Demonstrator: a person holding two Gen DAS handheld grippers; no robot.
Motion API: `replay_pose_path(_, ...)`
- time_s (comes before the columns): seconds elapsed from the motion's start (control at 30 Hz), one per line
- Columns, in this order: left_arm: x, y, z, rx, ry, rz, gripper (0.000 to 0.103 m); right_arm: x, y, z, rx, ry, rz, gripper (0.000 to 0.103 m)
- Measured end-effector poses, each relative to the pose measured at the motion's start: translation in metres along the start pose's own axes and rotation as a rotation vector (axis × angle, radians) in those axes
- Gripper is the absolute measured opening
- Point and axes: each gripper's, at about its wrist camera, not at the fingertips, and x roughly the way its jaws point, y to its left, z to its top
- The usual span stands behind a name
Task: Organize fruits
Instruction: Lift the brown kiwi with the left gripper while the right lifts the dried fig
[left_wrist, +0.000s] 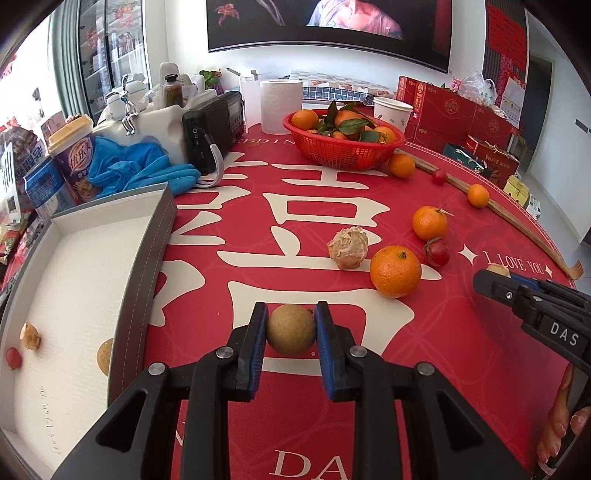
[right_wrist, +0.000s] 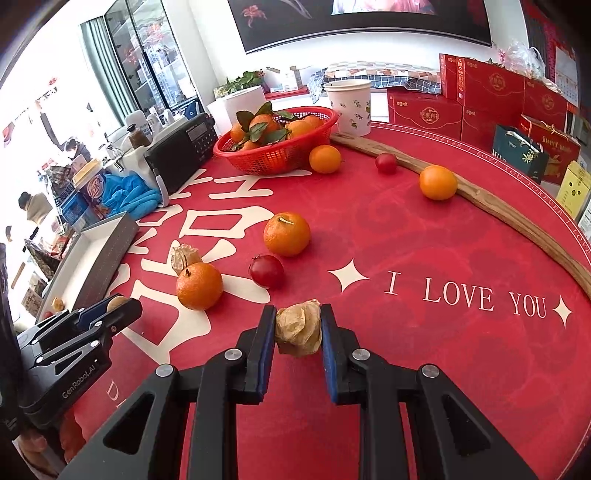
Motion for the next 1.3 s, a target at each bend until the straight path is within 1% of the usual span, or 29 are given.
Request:
replay_pose_path(0.7,-0.007,0.0,-0.001,0.01,-0.033,0.024,0.028,0.002,0.002,0.0,0.004,-0.002,-0.002,0.024)
replay_pose_path(0.87,-0.003,-0.001,-0.002,0.011,-0.019,0.02,0.028,0.003,0.004,0.0,-0.003,0.0,-0.011,0.024)
replay_pose_path(1.03,-0.002,0.001,-0.002,0.005,-0.012,0.014,0.028,0.001,0.006,0.0,-0.02,-0.014,-0.026,0.024)
replay_pose_path(1.3,-0.008,0.008,0.0,-0.013,-0.032,0.019,0.028,-0.004,0.004,0.002,-0.007,-0.035,-0.008,0.024)
